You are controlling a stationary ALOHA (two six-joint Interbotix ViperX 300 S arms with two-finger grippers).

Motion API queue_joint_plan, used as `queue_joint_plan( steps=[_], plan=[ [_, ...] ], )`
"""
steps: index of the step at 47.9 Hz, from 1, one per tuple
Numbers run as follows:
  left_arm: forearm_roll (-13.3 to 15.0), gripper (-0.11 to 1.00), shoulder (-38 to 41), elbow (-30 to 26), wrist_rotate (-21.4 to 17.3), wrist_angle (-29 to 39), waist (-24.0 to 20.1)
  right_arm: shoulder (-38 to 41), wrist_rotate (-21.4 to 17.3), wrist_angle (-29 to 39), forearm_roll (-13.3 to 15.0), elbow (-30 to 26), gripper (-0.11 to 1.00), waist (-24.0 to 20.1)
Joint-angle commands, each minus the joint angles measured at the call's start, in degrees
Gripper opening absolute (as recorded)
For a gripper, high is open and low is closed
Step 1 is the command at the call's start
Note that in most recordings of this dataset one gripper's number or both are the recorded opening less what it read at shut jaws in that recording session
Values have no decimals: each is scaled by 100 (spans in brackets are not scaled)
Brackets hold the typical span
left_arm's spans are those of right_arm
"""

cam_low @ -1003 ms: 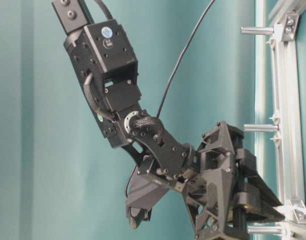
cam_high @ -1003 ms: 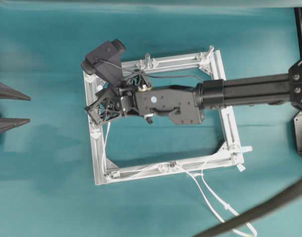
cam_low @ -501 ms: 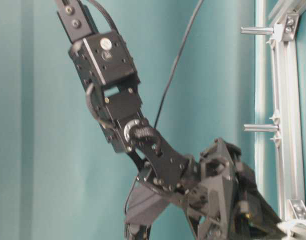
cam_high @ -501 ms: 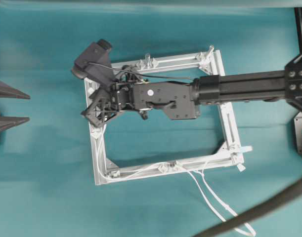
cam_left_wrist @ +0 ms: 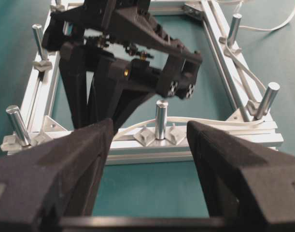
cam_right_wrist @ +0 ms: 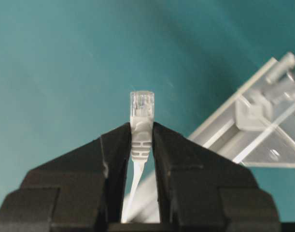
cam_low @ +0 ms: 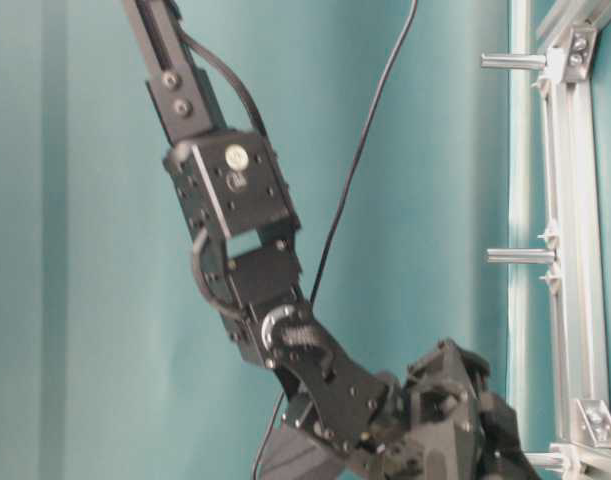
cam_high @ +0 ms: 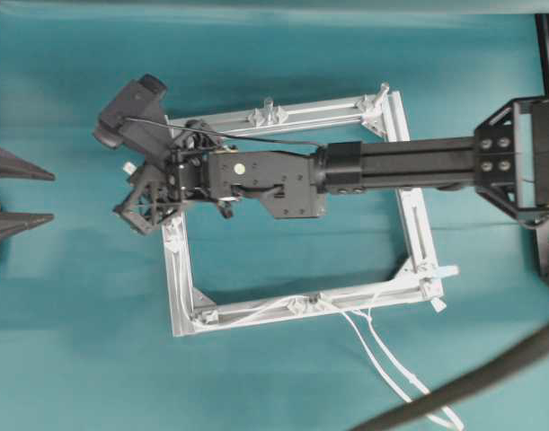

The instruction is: Move the cable alternately left and right between 8 pins so it hooks onto each one.

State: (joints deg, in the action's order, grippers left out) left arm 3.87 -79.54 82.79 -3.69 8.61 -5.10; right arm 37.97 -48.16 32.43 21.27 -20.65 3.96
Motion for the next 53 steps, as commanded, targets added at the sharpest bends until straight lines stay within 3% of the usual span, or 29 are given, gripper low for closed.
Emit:
queue_joint_plan(
  steps=[1,10,19,31,53],
  plan=[
    [-18,65,79,-123,53,-44,-9,-18,44,-9,0,-378,16,18],
    [-18,65,79,-123,53,-44,18,316,70,141,-9,-914,16,70],
    [-18,65,79,-132,62,-53,26,448,510,369,0,-1292,16,281],
    [-18,65,79,-105,97,-44,26,448,844,519,0,-1362,16,545],
    [-18,65,79,-132,141,-44,26,475,826,492,149,-1371,16,896]
  ],
)
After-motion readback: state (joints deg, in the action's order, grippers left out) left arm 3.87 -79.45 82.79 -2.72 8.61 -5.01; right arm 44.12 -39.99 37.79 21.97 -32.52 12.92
